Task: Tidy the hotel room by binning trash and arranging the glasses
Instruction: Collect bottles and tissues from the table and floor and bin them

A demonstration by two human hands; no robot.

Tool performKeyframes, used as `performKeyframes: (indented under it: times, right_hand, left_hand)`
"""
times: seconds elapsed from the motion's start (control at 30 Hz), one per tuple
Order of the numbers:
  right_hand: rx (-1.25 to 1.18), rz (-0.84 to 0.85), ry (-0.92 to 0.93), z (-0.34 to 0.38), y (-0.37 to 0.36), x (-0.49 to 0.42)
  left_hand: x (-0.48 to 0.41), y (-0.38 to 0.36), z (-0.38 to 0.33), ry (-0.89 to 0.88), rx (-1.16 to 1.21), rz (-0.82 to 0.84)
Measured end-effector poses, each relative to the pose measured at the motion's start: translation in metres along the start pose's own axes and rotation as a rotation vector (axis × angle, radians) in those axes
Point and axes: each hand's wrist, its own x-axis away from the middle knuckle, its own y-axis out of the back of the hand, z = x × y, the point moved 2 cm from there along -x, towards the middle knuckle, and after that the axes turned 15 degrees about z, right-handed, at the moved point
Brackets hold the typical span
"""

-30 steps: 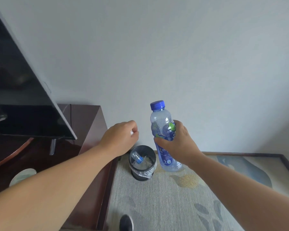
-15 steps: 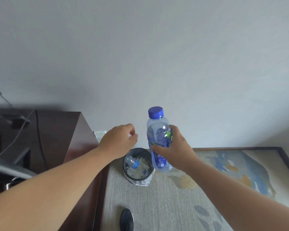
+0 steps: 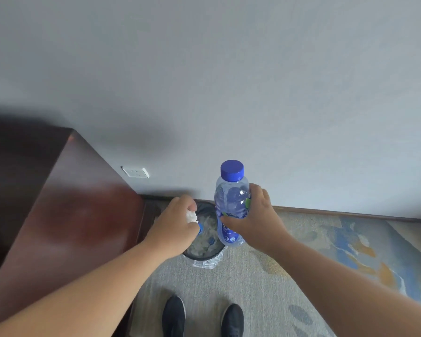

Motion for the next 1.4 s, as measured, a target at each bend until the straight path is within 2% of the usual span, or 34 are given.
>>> performKeyframes:
  times: [0.37, 0.63, 0.8, 1.07, 1.23, 1.4]
  right_hand:
    - [0.046, 0.101, -0.014, -0.127, -0.103, -0.123]
    - [0.087, 0.119, -0.062, -0.201, -0.163, -0.188]
    - [0.137, 0.16, -0.121, -0.221, -0.181, -0.206]
    - [0.171, 0.232, -0.282, -0.223, -0.175, -0.201]
    - [0.162, 0.215, -0.236, -0.183, -0.145, -0.169]
    - [0.193, 0.179, -0.143, -0.111, -0.091, -0.111]
  left_hand:
    - [-0.105, -0.11, 0.13, 0.262, 0.073, 0.015]
    - [-0.172, -0.163, 0.193, 0.333, 0.142, 0.057]
    - [-0.181, -0.175, 0.212, 0.364, 0.091, 0.117]
    - [-0.159, -0.143, 0.212, 0.364, -0.018, 0.064]
    - [-0.136, -0.115, 0.18, 0.361, -0.063, 0.046]
    - [-0.086, -0.086, 0.111, 0.296, -0.141, 0.057]
